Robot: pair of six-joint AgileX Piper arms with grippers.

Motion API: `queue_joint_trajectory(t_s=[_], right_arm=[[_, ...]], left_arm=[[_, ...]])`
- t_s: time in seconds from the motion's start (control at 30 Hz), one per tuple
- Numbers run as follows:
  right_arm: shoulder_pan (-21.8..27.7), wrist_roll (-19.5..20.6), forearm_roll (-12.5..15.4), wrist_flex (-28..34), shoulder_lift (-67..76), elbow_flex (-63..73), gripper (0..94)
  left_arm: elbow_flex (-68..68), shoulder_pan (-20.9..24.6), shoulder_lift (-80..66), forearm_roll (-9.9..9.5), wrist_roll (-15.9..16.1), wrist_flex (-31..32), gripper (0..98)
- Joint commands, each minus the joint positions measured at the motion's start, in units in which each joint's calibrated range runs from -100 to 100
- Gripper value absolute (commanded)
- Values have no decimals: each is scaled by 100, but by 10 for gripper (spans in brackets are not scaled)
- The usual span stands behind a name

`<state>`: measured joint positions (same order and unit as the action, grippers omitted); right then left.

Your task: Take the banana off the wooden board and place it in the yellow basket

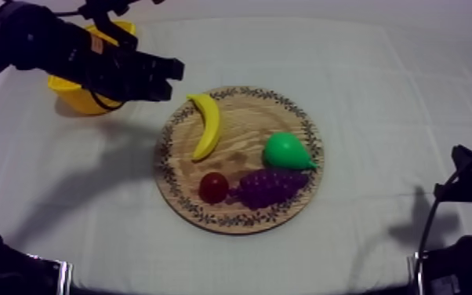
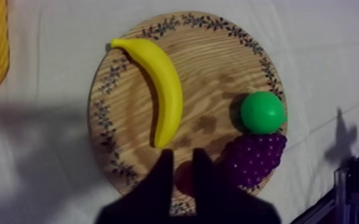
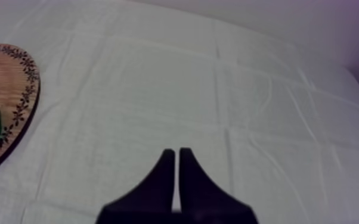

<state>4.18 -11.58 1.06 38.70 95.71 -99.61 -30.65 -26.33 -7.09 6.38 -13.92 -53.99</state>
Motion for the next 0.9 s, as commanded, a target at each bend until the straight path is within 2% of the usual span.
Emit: queue_joint_trajectory(t_s=[0.0, 0.07, 0.17, 0.4, 0.7, 0.87], right_arm=[[3, -2, -1, 1, 5, -5, 4], [3, -2, -1, 1, 5, -5, 4], [3, -2, -1, 1, 5, -5, 4], [3, -2, -1, 1, 5, -5, 4], [3, -2, -1, 1, 5, -5, 4], [3, -2, -1, 1, 5, -5, 4]], left_arm=[[4, 4, 47, 20, -1, 11, 538], [17, -7, 107, 23, 10, 34, 631], [19, -15, 180, 33, 17, 81, 667], [1, -39, 366, 53, -70, 206, 641], [-150, -192, 1034, 239, -227, 926, 612], [348, -159, 1790, 335, -216, 749, 605]])
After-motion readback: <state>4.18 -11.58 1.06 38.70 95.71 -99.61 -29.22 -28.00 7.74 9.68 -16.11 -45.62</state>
